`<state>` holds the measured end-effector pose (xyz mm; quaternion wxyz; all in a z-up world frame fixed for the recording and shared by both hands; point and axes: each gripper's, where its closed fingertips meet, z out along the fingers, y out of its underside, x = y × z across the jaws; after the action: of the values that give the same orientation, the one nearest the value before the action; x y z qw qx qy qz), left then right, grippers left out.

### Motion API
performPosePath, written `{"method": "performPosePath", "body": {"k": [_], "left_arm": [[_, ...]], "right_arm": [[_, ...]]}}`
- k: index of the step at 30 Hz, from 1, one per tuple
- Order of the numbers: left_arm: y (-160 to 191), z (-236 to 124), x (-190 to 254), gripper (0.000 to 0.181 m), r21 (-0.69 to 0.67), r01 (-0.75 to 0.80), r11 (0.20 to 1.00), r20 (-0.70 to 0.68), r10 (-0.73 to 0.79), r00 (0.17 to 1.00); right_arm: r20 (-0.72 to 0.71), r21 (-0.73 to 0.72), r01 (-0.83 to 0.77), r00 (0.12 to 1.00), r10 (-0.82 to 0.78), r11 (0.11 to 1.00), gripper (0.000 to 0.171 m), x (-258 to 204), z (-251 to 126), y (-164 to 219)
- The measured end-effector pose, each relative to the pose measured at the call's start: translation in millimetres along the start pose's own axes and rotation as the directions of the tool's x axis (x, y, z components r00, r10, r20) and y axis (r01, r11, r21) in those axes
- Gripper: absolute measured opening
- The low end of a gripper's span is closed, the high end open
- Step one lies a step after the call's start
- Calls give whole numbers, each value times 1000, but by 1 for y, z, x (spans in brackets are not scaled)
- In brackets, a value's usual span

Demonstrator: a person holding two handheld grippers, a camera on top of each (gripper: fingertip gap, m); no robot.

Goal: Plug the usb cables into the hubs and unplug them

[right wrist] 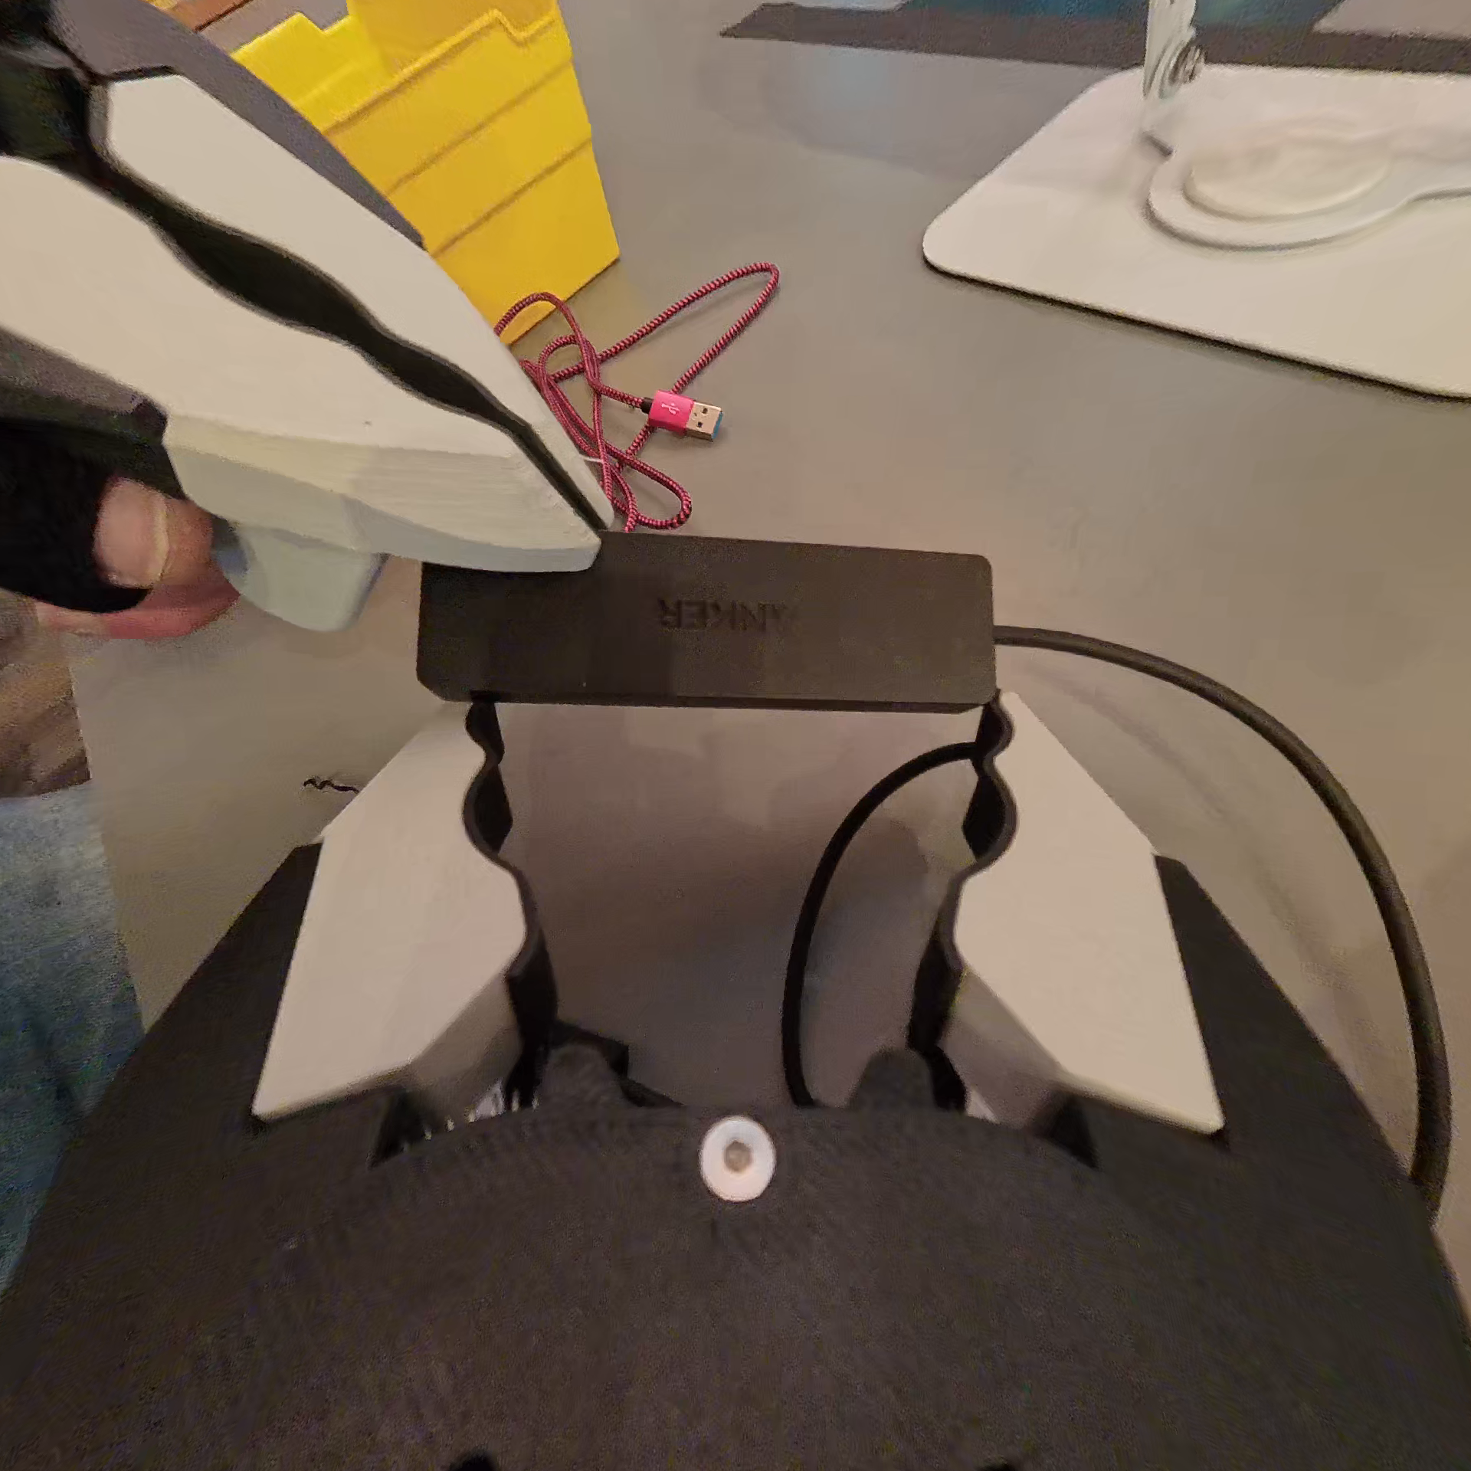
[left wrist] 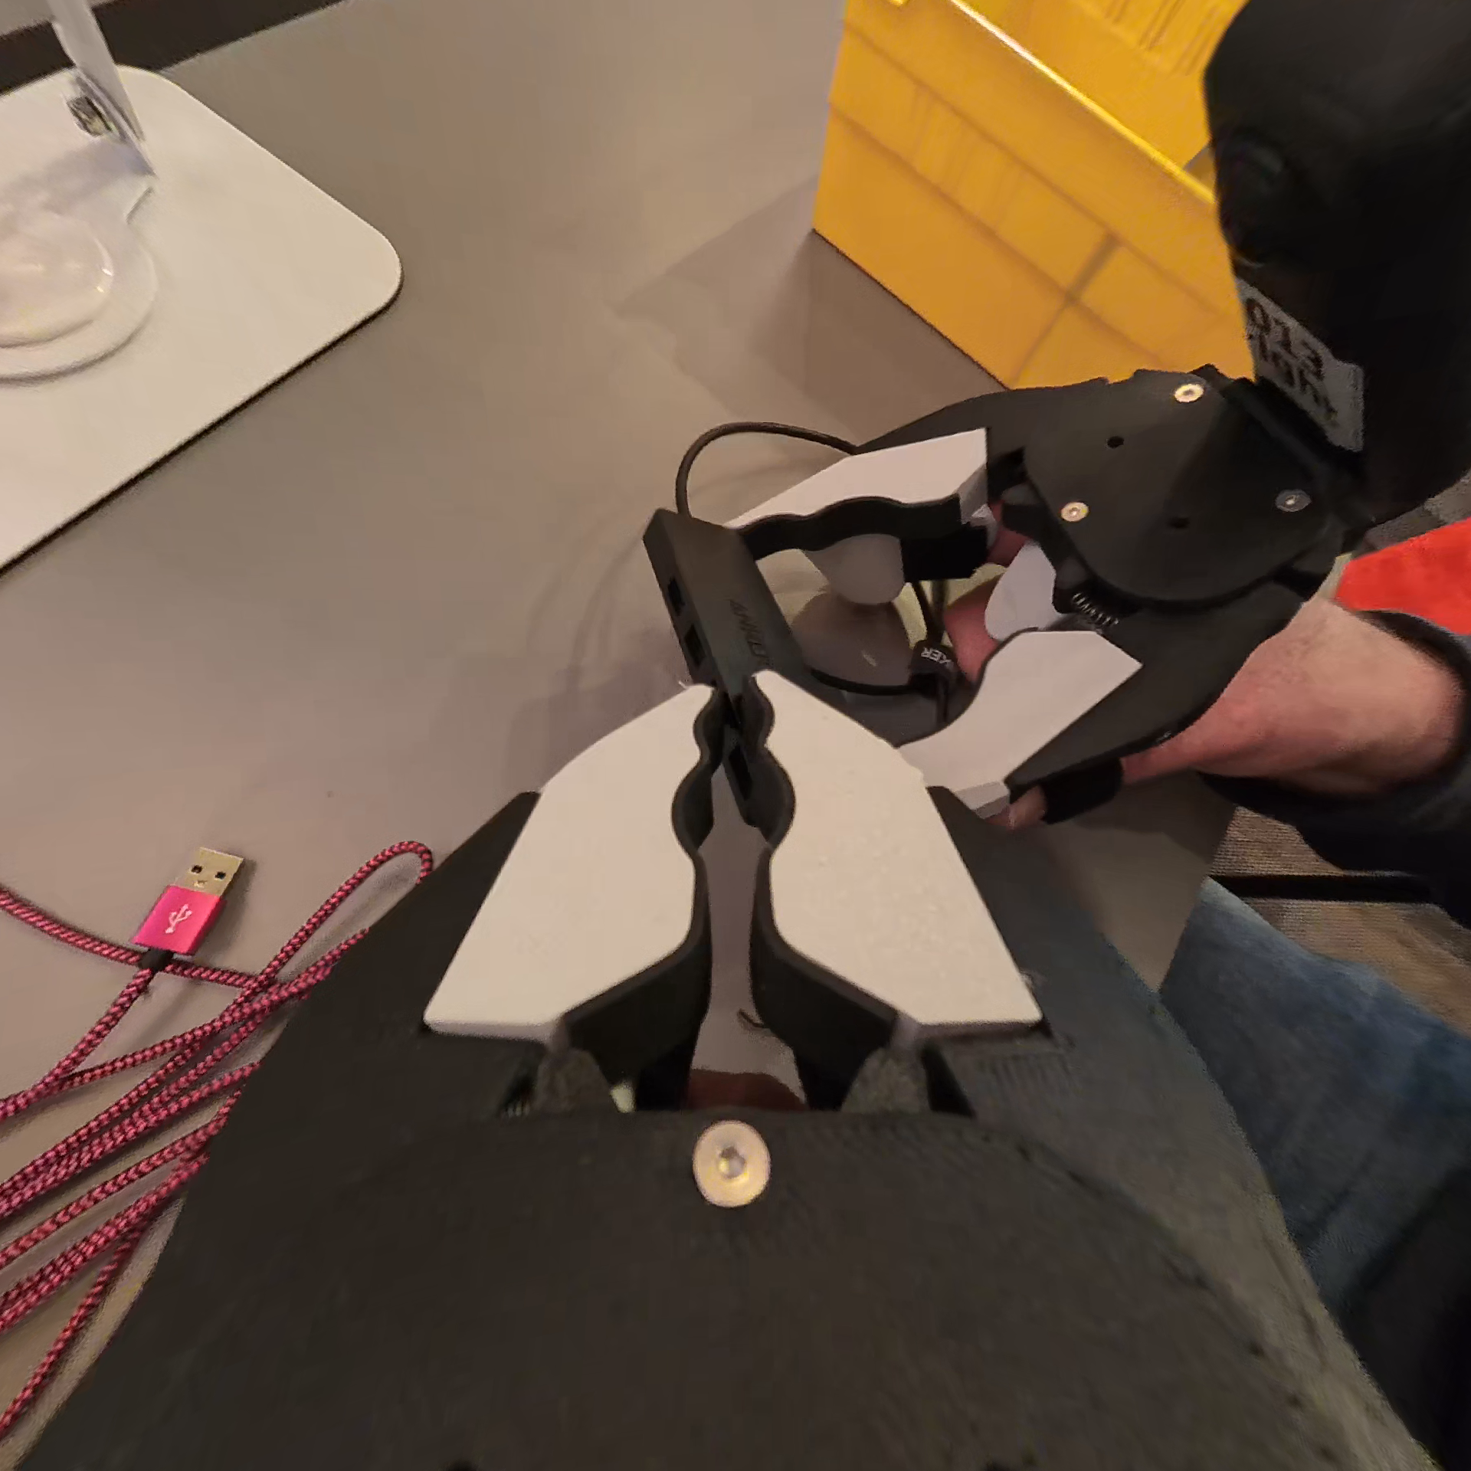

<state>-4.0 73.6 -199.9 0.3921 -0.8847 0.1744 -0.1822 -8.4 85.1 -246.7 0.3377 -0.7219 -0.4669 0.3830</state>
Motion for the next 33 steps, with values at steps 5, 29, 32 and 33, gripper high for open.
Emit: {"method": "performPosePath", "body": {"k": [5,29,32,33], "left_arm": [[7,3,5,15,-56,83,995,-122,-90,988],[23,21,10,13,-98,337,937,-346,-349,871],[13,14,2,11,-22,395,918,-335,-379,862],[11,14,2,11,1,401,916,-324,-379,867]], "right_arm": [[-35,23,122,992,-121,992,120,-1,0,-4],[27,102,351,934,-356,931,123,-16,-15,-16],[11,60,315,949,-316,947,129,-13,-23,-12],[6,43,309,951,-310,950,130,-14,-24,-10]]}}
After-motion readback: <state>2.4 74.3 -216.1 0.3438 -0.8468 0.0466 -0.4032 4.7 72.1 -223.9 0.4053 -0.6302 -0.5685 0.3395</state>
